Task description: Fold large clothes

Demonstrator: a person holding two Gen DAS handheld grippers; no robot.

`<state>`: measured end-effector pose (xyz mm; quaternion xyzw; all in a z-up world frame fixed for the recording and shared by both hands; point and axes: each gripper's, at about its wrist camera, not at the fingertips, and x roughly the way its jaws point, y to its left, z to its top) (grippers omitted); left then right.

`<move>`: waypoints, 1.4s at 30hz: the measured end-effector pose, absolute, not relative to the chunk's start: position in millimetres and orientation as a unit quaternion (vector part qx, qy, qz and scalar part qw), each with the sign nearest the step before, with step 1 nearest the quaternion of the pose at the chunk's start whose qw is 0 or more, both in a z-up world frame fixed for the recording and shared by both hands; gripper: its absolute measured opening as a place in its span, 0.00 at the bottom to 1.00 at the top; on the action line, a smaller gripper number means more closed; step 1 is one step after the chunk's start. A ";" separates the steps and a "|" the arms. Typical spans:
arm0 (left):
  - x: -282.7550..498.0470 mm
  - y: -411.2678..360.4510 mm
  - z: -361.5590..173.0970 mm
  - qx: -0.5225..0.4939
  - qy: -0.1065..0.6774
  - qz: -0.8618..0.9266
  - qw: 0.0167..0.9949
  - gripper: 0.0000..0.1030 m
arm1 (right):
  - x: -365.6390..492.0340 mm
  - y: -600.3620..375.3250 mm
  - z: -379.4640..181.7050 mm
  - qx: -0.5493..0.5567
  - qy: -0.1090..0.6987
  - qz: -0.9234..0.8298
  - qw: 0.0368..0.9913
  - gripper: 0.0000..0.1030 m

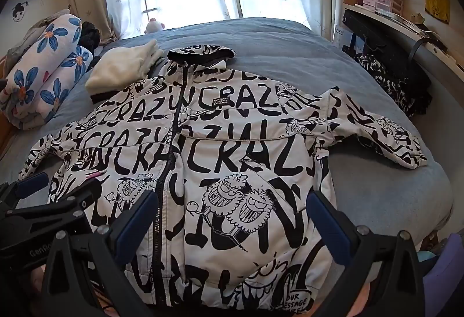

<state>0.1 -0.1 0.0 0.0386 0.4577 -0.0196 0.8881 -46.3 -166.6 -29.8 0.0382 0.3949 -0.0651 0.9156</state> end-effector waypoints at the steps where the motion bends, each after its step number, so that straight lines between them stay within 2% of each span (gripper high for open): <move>1: 0.0 0.0 0.0 0.038 0.457 -0.020 0.888 0.95 | -46.2 -166.6 -29.9 0.039 0.395 -0.065 0.915 1.00; 42: 1.6 -0.2 1.8 0.035 0.454 -0.023 0.890 0.93 | -45.6 -165.0 -30.5 0.037 0.395 -0.065 0.916 1.00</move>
